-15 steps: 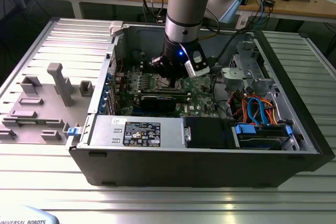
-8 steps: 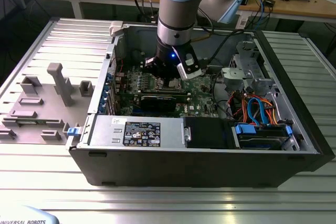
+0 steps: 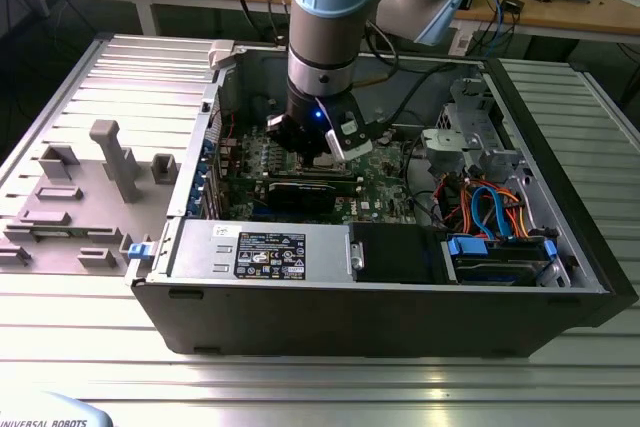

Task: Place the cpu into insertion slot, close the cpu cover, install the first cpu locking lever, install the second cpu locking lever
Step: 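Install the second cpu locking lever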

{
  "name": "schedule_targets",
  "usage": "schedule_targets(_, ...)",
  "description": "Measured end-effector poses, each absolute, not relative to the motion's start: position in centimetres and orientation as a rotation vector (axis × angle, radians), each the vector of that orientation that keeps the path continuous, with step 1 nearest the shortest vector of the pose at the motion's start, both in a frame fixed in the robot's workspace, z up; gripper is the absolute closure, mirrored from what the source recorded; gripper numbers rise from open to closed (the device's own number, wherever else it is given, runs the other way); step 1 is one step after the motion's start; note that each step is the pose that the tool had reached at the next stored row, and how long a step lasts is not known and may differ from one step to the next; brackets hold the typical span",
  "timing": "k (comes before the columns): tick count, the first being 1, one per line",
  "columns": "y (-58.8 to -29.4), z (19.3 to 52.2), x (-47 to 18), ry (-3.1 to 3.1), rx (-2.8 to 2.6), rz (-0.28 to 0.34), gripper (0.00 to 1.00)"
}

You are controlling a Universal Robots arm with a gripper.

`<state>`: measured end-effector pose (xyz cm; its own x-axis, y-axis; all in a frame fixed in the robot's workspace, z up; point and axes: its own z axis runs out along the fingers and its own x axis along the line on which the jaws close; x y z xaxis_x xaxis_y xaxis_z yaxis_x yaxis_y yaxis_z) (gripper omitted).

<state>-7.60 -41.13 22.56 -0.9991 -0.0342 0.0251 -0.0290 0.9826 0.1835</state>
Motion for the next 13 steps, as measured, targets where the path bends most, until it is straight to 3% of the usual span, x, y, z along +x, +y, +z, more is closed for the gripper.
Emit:
schedule_targets(7, -41.74, 21.86, -8.43, -3.095, 0.051, -0.335, 0.89)
schedule_targets(13, -41.74, 21.70, -8.44, -3.095, 0.051, -0.339, 0.89)
